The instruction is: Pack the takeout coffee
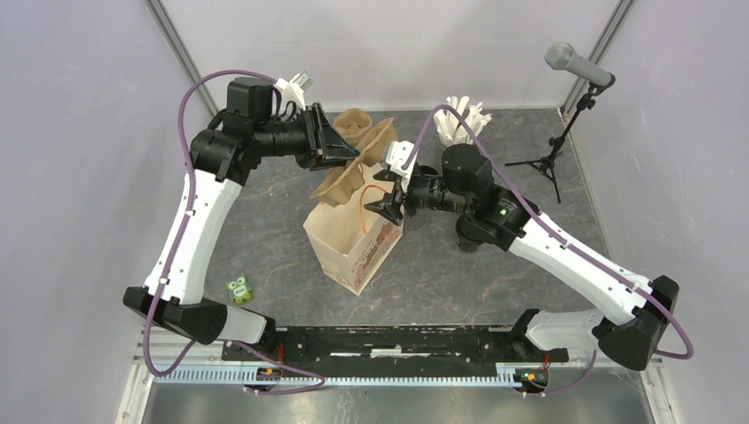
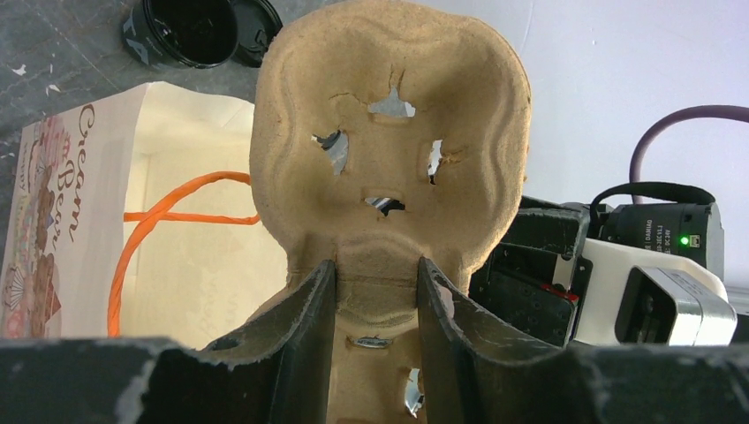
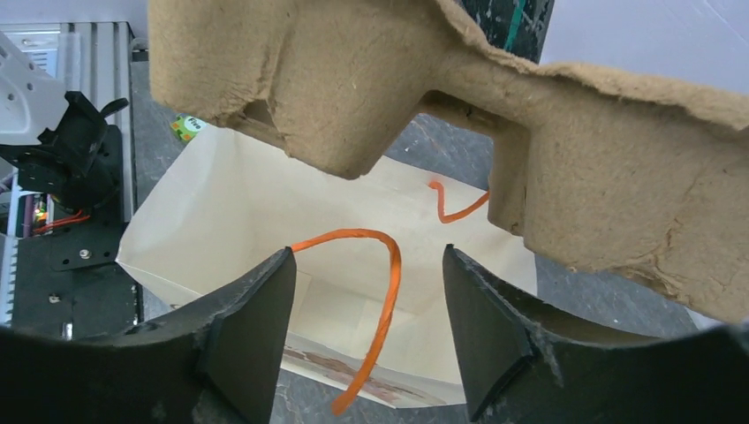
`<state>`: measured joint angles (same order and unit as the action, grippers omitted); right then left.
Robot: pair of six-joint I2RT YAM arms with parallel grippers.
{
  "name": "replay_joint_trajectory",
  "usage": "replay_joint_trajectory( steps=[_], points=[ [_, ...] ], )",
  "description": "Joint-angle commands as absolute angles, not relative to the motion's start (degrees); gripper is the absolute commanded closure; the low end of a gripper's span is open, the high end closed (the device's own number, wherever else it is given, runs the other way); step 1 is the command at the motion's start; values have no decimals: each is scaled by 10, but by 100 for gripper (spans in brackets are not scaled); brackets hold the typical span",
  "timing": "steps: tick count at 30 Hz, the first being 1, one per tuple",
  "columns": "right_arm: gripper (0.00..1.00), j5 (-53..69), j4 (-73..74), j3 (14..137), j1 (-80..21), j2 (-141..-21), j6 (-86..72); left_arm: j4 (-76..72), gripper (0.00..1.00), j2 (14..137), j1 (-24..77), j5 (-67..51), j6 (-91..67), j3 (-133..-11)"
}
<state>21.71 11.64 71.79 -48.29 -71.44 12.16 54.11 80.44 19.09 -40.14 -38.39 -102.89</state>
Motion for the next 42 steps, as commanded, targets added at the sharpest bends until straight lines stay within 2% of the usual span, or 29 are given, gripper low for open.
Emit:
replay_joint_trajectory(
  steps=[1, 4, 6, 12, 14, 21, 32, 42],
  points=[
    [39, 212, 118, 742, -490, -711, 153, 501, 69, 774, 194, -410, -418, -1008],
    [61, 214, 116, 731, -491, -704, 165, 500, 69, 768, 194, -406, -417, -991],
    [71, 212, 109, 720, -492, -699, 167, 495, 69, 762, 196, -397, -414, -978],
    [90, 205, 88, 687, -494, -676, 173, 472, 71, 736, 202, -356, -391, -926],
    [100, 208, 82, 679, -493, -669, 176, 446, 70, 723, 204, -359, -396, -899],
    [100, 212, 59, 658, -493, -654, 175, 306, 70, 680, 209, -384, -481, -780],
    [100, 212, 48, 646, -493, -643, 179, 356, 71, 678, 244, -314, -353, -781],
    [100, 205, 39, 653, -494, -649, 175, 312, 70, 666, 252, -345, -474, -819]
  ],
)
